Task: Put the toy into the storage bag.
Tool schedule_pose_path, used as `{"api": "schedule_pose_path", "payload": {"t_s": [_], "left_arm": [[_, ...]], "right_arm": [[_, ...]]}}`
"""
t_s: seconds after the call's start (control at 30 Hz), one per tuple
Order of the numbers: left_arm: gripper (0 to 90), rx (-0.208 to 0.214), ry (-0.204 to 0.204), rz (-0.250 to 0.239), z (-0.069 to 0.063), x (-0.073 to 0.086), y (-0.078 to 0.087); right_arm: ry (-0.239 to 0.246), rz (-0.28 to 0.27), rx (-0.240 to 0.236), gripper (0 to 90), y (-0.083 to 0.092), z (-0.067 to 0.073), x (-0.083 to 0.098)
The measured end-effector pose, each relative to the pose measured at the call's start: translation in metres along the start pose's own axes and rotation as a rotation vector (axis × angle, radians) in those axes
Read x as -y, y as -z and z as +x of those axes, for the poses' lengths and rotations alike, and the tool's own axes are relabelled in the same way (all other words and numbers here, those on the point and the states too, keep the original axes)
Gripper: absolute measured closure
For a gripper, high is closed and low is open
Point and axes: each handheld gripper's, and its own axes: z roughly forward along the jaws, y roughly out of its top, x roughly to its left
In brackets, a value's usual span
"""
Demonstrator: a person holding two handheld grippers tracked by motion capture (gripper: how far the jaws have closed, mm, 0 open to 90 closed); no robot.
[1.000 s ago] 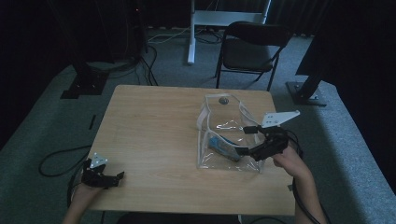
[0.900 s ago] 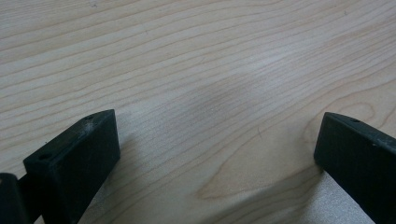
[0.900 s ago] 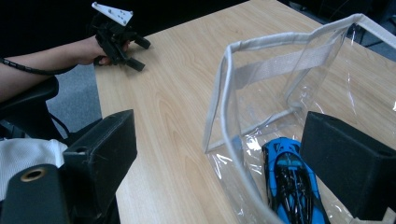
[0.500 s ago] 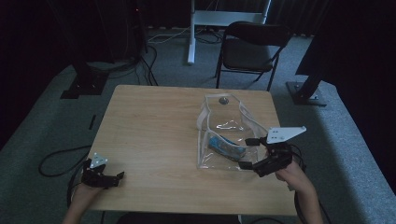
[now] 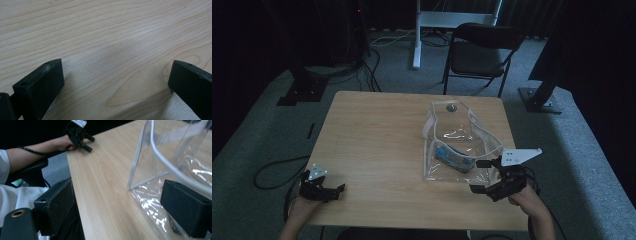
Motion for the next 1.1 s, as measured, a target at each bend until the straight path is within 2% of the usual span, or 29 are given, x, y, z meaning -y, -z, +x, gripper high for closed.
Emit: {"api": "schedule_pose_path", "payload": {"t_s": [0.2, 0.27, 0.4, 0.53, 0.7, 0.87, 1.0, 1.1], "left_arm": [[0.7, 0.0, -0.001, 0.001, 0.0, 0.0, 0.0], [0.7, 0.0, 0.0, 0.0, 0.0, 0.0, 0.0], [0.7, 0.0, 0.0, 0.0, 0.0, 0.0, 0.0], [0.7, 0.0, 0.0, 0.0, 0.0, 0.0, 0.0], [0.7, 0.0, 0.0, 0.0, 0.0, 0.0, 0.0], [0.7, 0.0, 0.0, 0.0, 0.0, 0.0, 0.0], [0.7, 0.0, -0.001, 0.001, 0.0, 0.0, 0.0], [0.7, 0.0, -0.001, 0.001, 0.0, 0.0, 0.0]], "right_arm": [[0.006, -0.001, 0.0, 10.7, -0.006, -0.002, 0.016], [0.007, 0.019, 0.014, 10.7, -0.011, -0.005, 0.025], [-0.006, 0.015, 0.011, 10.7, -0.016, -0.01, 0.038], [-0.011, 0.031, 0.026, 10.7, -0.021, -0.014, 0.048], [-0.006, 0.036, 0.077, 10.7, -0.028, -0.018, 0.067], [-0.001, 0.08, 0.103, 10.7, -0.034, -0.019, 0.082], [-0.009, 0.087, 0.115, 10.7, -0.037, -0.02, 0.089], [-0.008, 0.117, 0.161, 10.7, -0.04, -0.022, 0.099]]}}
